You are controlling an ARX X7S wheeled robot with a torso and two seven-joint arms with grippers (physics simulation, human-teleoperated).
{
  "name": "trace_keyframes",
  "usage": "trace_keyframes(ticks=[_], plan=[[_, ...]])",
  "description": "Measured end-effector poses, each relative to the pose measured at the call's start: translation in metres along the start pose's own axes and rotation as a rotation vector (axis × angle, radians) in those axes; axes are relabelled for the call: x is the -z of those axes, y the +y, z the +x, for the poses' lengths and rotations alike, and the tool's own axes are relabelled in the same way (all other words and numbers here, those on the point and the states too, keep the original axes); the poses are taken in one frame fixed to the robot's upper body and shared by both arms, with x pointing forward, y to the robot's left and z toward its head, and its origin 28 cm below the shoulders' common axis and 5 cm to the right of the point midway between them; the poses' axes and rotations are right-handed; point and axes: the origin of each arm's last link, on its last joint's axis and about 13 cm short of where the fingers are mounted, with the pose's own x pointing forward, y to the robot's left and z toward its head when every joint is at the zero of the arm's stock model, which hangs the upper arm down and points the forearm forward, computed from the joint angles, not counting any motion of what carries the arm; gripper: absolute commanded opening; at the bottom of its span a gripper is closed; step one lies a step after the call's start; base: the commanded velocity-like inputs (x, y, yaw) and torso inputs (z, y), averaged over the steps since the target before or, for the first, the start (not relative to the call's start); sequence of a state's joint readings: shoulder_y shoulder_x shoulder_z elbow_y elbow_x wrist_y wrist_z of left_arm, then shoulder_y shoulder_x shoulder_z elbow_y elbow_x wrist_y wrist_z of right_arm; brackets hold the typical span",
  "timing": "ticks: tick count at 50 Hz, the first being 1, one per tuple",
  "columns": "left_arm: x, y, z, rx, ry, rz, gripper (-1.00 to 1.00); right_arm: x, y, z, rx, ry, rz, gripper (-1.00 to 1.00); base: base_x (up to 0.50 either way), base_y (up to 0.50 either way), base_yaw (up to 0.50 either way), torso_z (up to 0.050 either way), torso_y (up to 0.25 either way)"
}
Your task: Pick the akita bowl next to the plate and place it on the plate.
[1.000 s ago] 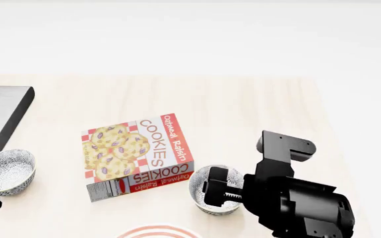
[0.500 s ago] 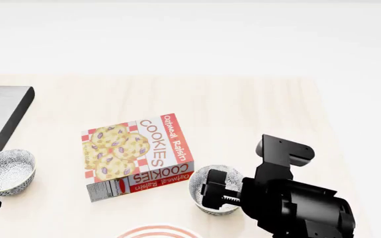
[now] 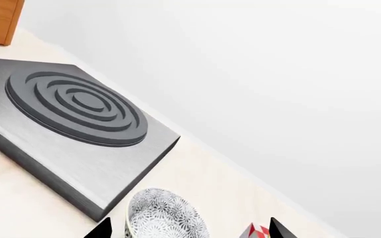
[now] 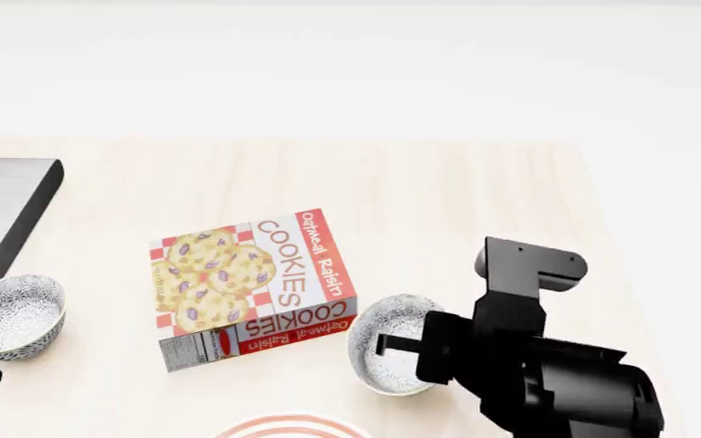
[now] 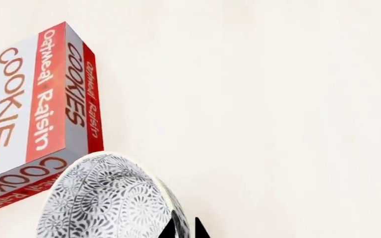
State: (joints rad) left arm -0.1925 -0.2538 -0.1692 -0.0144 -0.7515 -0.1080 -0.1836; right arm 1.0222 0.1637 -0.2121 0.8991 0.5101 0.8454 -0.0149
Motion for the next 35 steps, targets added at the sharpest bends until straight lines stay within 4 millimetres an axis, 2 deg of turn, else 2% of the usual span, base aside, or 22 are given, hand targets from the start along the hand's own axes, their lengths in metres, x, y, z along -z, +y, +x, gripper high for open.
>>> trace_keyframes(ticks=[11, 25, 35], plan=[[0.001, 0.001, 0.0, 0.0, 0.0, 0.0, 1.0, -0.012, 0.007, -0.024, 0.002, -0.095, -0.077, -1.0, 0.0, 0.0, 0.0, 0.0, 0.001], [-0.001, -0.001, 0.001, 0.0, 0.0, 0.0, 1.0, -0.034, 0.024, -0.068, 0.014, -0.201, -0.174, -1.0, 0.0, 0.0, 0.0, 0.0, 0.0], [-0.002, -0.002, 0.001, 0.0, 0.0, -0.001, 1.0, -0.042, 0.038, -0.096, -0.005, -0.238, -0.23, -1.0, 0.0, 0.0, 0.0, 0.0, 0.0]])
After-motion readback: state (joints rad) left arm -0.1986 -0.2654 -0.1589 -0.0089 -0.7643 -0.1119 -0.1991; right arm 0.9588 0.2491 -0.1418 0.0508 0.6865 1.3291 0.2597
